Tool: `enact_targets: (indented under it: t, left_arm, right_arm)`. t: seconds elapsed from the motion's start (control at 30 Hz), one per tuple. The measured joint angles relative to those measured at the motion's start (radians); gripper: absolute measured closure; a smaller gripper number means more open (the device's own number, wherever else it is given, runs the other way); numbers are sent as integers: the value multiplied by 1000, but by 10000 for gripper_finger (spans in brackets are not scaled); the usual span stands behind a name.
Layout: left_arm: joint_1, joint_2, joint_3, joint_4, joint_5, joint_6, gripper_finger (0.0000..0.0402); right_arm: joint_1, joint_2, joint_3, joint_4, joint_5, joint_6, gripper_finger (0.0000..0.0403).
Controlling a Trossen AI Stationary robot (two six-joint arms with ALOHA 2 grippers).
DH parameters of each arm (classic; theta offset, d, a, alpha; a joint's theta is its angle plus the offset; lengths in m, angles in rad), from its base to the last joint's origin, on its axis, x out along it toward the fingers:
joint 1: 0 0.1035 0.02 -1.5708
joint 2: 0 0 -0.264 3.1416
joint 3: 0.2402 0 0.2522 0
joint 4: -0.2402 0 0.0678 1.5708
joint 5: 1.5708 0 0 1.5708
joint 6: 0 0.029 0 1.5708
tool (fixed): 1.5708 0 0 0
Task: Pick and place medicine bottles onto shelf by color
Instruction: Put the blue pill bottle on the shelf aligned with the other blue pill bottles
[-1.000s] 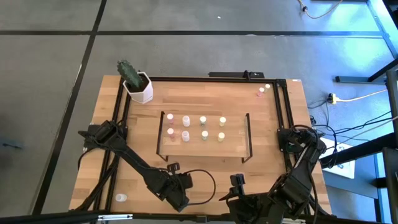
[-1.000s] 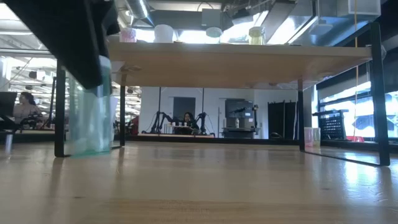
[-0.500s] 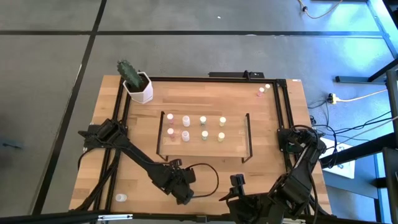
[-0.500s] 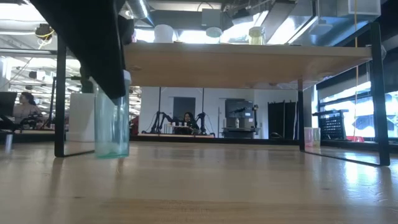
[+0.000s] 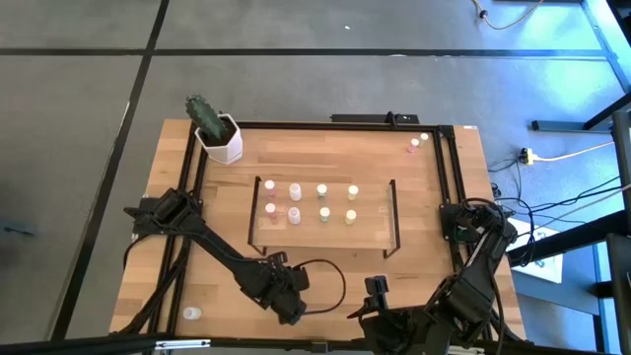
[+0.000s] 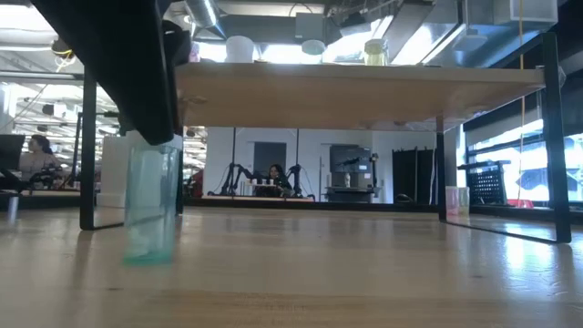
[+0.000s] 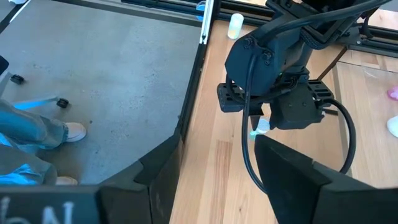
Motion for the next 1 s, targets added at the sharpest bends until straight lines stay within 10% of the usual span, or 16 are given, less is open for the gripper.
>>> enact_targets:
  t: [1.0]
  left_arm:
    - [-4, -117, 0, -2, 22, -8, 200]
  right_arm:
    - [0, -2, 0, 2, 0, 1, 196]
